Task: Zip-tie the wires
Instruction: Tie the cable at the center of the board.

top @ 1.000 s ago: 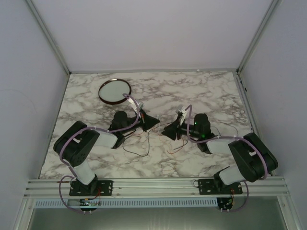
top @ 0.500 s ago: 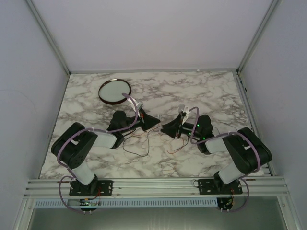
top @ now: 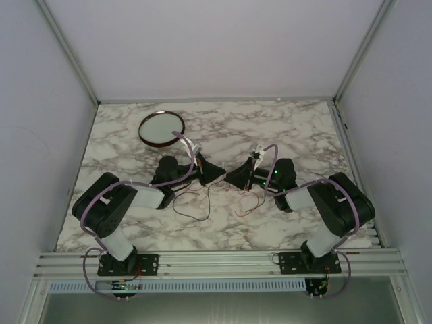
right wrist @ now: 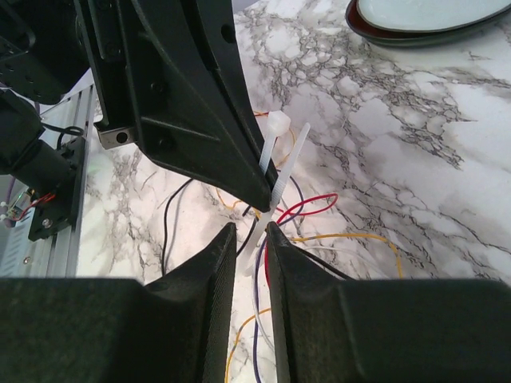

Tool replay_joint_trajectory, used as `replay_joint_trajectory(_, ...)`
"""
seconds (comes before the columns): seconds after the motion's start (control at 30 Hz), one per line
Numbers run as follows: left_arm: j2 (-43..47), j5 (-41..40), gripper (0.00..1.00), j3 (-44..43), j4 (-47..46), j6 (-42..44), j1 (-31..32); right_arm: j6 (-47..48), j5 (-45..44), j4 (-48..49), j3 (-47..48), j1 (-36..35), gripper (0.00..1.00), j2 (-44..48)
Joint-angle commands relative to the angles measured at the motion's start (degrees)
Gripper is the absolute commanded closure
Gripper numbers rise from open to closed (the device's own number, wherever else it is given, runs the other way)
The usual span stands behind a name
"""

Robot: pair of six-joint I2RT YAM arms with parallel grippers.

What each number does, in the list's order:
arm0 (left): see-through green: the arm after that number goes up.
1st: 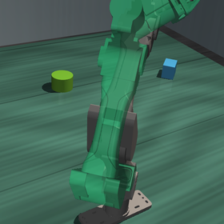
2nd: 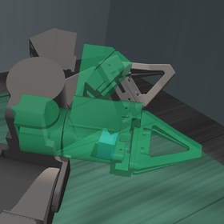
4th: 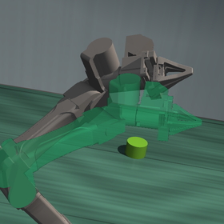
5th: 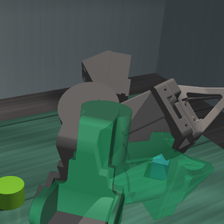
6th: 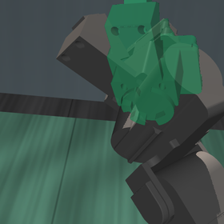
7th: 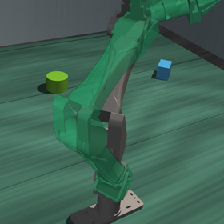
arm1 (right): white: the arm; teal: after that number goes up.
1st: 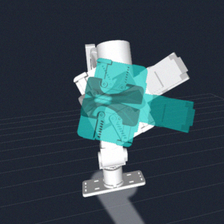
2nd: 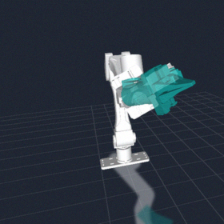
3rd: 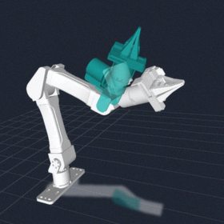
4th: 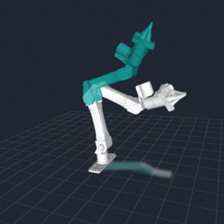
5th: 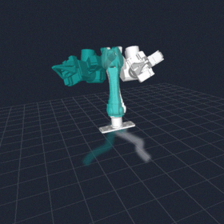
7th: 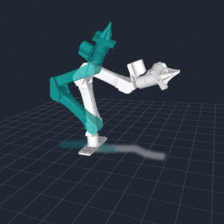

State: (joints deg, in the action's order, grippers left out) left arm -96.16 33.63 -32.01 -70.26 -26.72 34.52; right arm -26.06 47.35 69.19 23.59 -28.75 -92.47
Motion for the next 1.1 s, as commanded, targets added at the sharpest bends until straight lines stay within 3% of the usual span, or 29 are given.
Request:
replay_joint_trajectory(0.0,1.68,1.68,1.00,-0.38,-2.40,0.64,0.17,-1.09,2.27,3.33,1.81,0.54,0.80,-1.24)
replay_joint_trajectory(0.17,1.77,2.13,1.00,-0.77,-2.24,0.57,0.21,-1.42,2.15,3.60,1.98,0.54,0.87,-1.64)
replay_joint_trajectory(0.6,1.41,3.02,1.00,-0.76,-3.47,-0.35,0.21,-2.07,1.00,4.83,2.49,0.54,0.87,-2.51)
replay_joint_trajectory(0.73,1.16,3.12,1.00,-0.99,-3.03,-0.06,0.25,-2.50,1.43,5.27,2.36,0.54,1.00,-2.36)
replay_joint_trajectory(1.07,1.36,1.55,1.00,-0.91,-2.45,1.72,0.11,-2.59,0.39,3.64,-1.27,1.13,1.00,-0.81)
